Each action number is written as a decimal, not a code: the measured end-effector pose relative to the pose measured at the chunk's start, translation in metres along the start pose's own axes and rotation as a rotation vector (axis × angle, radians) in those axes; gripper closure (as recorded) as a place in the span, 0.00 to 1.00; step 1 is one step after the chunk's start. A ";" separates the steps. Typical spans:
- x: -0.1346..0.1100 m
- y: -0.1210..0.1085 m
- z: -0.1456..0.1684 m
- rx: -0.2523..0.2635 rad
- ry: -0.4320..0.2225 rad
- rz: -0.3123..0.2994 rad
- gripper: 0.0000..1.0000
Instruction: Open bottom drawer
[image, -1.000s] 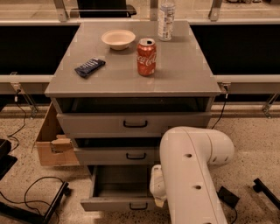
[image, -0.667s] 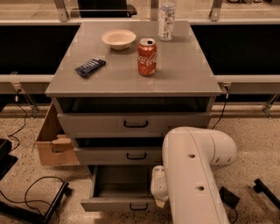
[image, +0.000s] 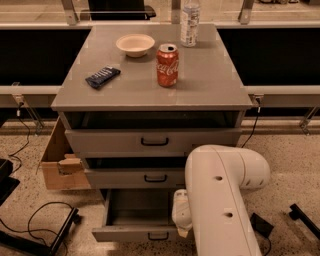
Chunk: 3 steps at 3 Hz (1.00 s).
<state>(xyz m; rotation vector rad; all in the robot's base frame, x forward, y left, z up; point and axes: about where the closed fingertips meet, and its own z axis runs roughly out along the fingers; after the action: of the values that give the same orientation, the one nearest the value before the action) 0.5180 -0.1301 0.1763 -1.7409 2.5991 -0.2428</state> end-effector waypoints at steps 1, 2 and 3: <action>0.000 0.001 0.001 -0.001 0.001 0.000 0.53; 0.000 0.001 0.001 -0.001 0.001 0.000 0.30; 0.000 0.001 0.001 -0.001 0.001 0.000 0.07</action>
Offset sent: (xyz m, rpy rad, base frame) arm -0.0007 -0.0003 -0.0006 -0.0003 0.0012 -0.0001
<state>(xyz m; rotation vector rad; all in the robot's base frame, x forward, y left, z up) 0.5172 -0.1304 0.1757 -1.7417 2.6001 -0.2422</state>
